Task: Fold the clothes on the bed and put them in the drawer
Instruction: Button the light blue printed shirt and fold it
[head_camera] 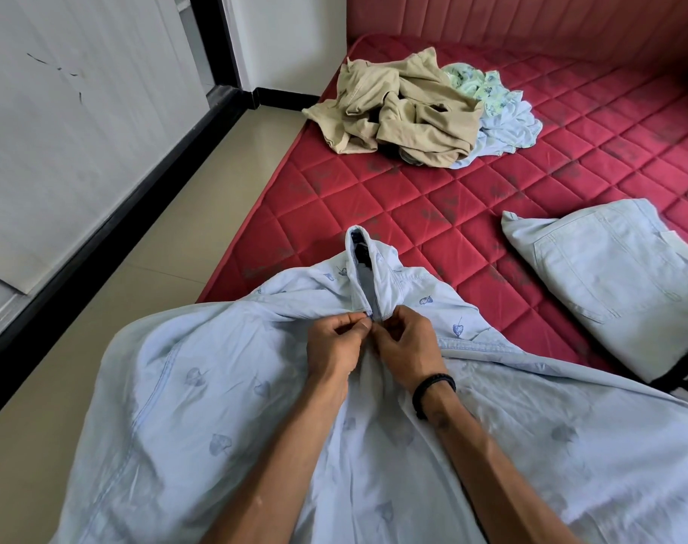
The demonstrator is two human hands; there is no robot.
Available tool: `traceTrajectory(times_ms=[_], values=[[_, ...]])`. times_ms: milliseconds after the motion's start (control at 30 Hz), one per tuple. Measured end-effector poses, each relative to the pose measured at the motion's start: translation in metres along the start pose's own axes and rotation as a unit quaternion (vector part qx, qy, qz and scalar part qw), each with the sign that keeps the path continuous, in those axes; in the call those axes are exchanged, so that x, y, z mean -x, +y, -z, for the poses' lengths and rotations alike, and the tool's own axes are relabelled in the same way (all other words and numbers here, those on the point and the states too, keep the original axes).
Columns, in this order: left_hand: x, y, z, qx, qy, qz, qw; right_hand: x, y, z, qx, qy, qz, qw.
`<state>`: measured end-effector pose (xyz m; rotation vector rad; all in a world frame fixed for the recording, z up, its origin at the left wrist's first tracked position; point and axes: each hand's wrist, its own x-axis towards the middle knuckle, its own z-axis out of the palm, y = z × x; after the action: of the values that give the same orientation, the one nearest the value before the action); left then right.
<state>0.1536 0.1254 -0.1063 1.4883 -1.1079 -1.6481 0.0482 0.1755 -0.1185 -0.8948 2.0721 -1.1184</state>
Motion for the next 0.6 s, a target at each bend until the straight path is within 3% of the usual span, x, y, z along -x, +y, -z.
traceTrajectory(times_ms=[133,300,367,500,600], values=[[0.000,0.002,0.002,0.007,0.012,0.011,1.000,0.004,-0.004,-0.001,0.024,0.043,0.056,0.997],[0.009,0.009,0.002,-0.183,0.126,-0.130,0.966,0.001,-0.001,-0.005,-0.017,0.049,0.036,0.998],[0.009,0.010,0.000,-0.158,0.108,-0.143,0.971,-0.001,0.001,-0.006,-0.039,0.047,0.025,0.998],[0.007,0.007,-0.002,-0.035,0.059,-0.069,0.995,-0.002,0.004,-0.002,-0.132,0.027,-0.009,0.991],[0.007,0.004,-0.002,0.000,0.057,-0.060,0.997,0.001,0.000,0.000,-0.188,0.008,-0.021,0.982]])
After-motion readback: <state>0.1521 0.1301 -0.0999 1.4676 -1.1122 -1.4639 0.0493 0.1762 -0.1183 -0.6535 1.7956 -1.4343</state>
